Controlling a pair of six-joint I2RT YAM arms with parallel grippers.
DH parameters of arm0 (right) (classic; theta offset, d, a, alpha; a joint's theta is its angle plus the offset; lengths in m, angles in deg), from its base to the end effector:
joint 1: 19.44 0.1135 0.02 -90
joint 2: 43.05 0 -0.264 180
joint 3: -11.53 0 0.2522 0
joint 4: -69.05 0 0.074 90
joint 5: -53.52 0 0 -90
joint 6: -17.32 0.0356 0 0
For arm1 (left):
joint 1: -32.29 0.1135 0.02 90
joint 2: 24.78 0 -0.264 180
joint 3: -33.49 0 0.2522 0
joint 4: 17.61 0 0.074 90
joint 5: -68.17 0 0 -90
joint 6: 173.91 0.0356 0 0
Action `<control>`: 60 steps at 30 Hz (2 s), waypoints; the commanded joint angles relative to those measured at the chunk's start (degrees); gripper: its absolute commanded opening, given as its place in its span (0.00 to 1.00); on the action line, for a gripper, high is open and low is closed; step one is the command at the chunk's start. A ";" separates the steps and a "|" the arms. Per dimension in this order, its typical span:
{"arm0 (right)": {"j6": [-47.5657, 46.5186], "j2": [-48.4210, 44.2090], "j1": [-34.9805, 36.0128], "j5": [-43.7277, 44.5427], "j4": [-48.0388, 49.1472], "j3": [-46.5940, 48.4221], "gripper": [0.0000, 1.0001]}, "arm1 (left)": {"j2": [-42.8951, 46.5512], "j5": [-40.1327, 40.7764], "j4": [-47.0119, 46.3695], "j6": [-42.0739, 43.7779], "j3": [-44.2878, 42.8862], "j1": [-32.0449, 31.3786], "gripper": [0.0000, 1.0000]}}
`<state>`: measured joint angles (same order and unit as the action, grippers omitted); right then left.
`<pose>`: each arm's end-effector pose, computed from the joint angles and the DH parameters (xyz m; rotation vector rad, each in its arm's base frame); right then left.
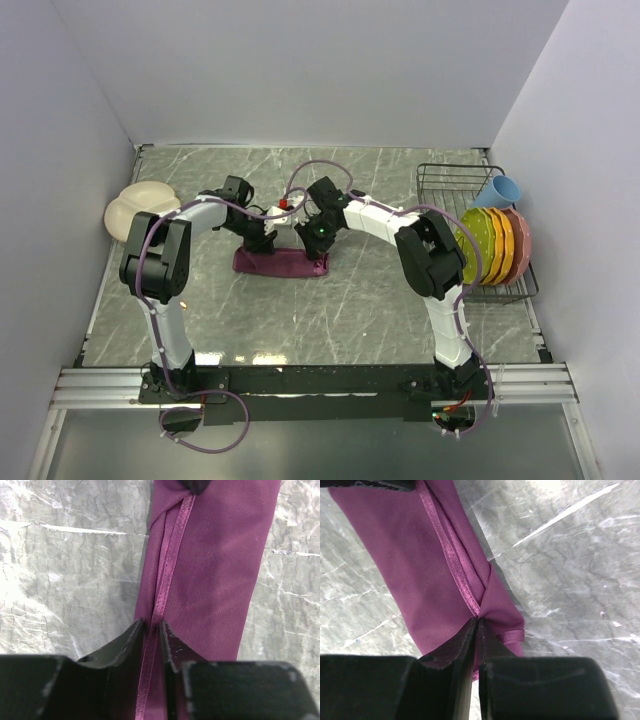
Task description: Fold the napkin into a case and place the utensils inside
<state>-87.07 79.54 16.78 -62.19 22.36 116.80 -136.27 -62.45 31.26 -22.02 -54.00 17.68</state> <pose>0.3535 0.2780 0.1655 -1.2793 2.3739 0.7211 0.3588 -0.1175 0.1600 1.6604 1.8806 -0.6980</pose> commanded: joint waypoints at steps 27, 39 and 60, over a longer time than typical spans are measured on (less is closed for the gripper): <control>25.28 -11.31 -6.26 -18.39 0.76 1.05 0.38 | 5.30 -6.83 -9.96 -22.93 -5.37 4.67 0.64; 21.78 -4.91 0.07 -10.41 2.34 0.16 0.28 | 15.15 -16.67 -16.13 -52.91 6.14 10.83 0.32; 25.02 -0.85 -0.37 -7.41 3.31 1.48 0.26 | 1.54 -18.88 -21.48 -69.00 12.65 9.78 0.19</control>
<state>-62.55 82.69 16.63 -70.17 25.05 117.43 -132.35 -80.97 12.90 -87.68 -40.08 28.28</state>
